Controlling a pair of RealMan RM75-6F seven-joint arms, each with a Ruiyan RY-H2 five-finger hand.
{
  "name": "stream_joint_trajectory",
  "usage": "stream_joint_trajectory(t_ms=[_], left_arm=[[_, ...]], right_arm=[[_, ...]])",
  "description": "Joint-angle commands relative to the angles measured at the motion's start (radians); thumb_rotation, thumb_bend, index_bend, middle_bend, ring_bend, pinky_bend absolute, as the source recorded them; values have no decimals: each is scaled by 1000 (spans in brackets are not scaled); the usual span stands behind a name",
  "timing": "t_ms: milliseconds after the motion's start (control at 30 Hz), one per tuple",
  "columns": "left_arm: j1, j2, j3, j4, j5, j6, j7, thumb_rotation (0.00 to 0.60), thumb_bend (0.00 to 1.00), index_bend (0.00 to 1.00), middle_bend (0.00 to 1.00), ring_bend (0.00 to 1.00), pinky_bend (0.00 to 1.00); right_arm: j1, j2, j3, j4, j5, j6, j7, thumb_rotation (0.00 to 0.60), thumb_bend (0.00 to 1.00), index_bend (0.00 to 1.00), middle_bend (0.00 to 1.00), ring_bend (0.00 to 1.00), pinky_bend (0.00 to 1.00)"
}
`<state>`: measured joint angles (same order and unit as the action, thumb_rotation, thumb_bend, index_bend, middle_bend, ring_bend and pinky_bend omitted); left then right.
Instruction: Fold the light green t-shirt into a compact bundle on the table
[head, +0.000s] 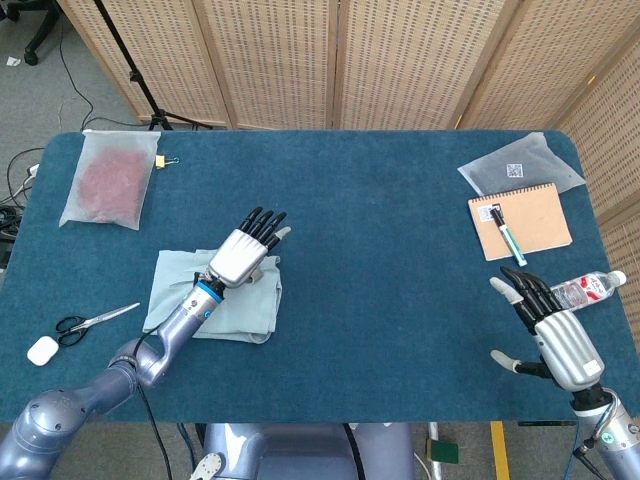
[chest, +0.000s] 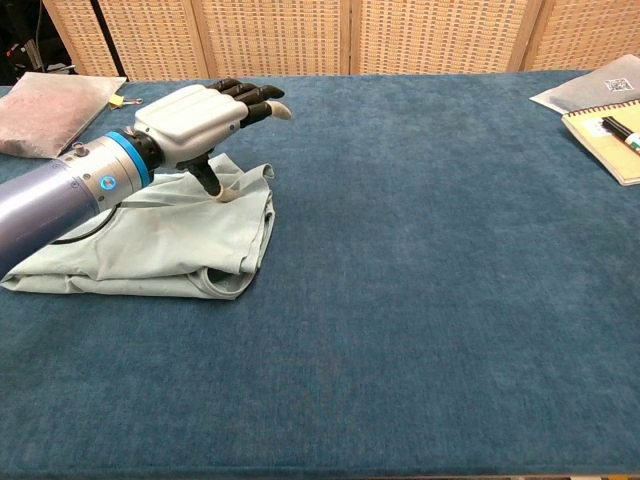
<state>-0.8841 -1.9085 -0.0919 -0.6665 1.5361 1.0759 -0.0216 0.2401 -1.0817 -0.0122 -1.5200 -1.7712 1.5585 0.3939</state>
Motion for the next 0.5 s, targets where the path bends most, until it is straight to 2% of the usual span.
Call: stream_joint_trajectory(t_ms=[33,233,500], left_arm=[[32,63,-1,-91,-10,29,55,600,0,0,0,0,0],[66,143,-6,-216,-12,80,91,600,0,0,0,0,0],[163,329,-13,-472,-10,217,108,600,0,0,0,0,0]], right_arm=[[-1,0,-2,-2,-5,3,-5,600,156,0,0,0,55],[-2,-1,-4,-4,-10,5,-12,600,156,0,0,0,55],[-6,-4,-7,-9,-20,14,-30,600,156,0,0,0,55]])
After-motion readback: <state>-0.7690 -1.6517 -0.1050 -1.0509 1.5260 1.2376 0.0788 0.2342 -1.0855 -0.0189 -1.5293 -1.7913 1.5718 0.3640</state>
